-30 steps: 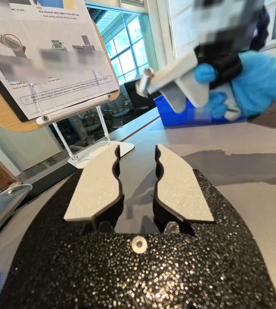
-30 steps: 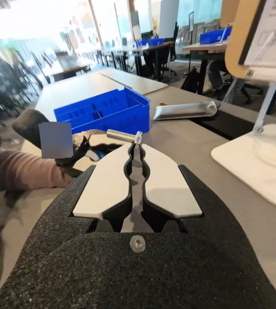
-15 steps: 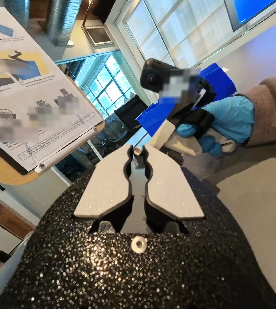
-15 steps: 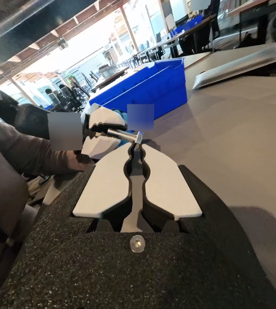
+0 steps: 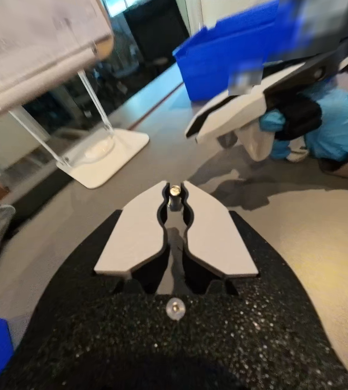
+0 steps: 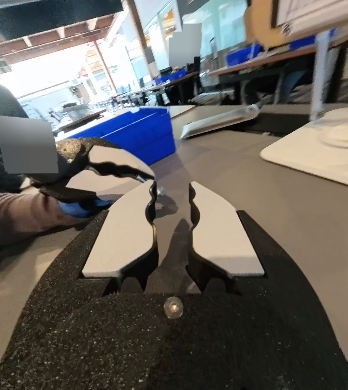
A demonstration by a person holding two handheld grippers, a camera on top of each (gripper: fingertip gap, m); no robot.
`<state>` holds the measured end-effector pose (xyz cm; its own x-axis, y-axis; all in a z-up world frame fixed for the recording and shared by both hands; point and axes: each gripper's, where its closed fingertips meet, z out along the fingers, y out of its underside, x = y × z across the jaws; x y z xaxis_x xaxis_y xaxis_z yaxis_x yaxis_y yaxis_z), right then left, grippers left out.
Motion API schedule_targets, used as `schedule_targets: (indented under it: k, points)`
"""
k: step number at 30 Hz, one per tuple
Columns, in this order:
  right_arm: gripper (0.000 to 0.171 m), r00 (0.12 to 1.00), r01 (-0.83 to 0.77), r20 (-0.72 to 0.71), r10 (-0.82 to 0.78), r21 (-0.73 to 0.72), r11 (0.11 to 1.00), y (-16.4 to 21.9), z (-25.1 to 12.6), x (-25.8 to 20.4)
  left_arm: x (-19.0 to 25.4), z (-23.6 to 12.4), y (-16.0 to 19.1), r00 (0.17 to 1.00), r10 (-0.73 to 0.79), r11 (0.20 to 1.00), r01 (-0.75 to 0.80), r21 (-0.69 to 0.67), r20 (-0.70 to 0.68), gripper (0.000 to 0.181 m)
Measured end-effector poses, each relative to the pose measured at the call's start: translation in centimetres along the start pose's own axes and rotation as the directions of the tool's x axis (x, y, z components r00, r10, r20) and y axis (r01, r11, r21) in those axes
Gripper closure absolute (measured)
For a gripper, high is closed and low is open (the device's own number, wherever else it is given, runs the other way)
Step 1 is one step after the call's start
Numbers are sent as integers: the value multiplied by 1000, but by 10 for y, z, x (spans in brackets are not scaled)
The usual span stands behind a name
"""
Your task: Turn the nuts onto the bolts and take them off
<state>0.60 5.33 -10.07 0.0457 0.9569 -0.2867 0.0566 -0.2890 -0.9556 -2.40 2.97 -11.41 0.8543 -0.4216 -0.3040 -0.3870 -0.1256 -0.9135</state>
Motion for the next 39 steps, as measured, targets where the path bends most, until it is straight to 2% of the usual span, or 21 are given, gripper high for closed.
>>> schedule_targets:
  k: [6, 13, 17, 19, 22, 25, 28, 31, 33, 35, 37, 39]
  points:
    - [149, 977, 179, -124, -176, 16, 984, -4, 1, 9, 11, 9, 33, 993, -83, 960, 57, -275, -83, 172]
    - [150, 906, 400, -121, -405, -65, 914, 4, 12, -5, 9, 11, 49, 988, -136, 936, 106, -337, -68, 171]
    - [147, 896, 428, -99, -433, -67, 901, 5, 13, -9, 0, 8, 44, 991, -136, 946, 124, -299, -20, 143]
    - [146, 898, 427, -92, -431, -54, 903, 4, 12, -11, -6, 2, 39, 992, -120, 960, 124, -252, 31, 136]
    - [146, 896, 432, -100, -432, -30, 902, 0, 9, -12, -19, -20, 25, 983, -100, 991, 112, -72, 152, 145]
    - [146, 884, 454, -110, -454, -23, 890, -2, 9, -14, -30, -44, 16, 968, -22, 999, 11, 47, 249, 148]
    - [147, 856, 505, -127, -502, -6, 863, -7, 10, -20, -32, -54, 8, 960, 9, 988, -52, 147, 280, 152]
    - [149, 832, 548, -141, -536, 65, 834, -32, 14, -36, -30, -49, 7, 967, -15, 987, -26, 159, 256, 150]
    - [152, 815, 579, -69, -575, 112, 807, -57, 29, -60, -30, -47, 8, 969, -21, 988, -17, 155, 244, 150]
    - [153, 757, 641, 62, -651, 128, 757, -81, 55, -92, -30, -46, 8, 971, -26, 988, -11, 151, 238, 150]
    - [155, 651, 709, 253, -715, 132, 692, -97, 89, -133, -28, -46, 7, 973, -17, 988, -20, 156, 231, 150]
    - [155, 508, 783, 454, -732, 112, 612, -97, 126, -171, -26, -45, 7, 974, -4, 988, -32, 153, 228, 151]
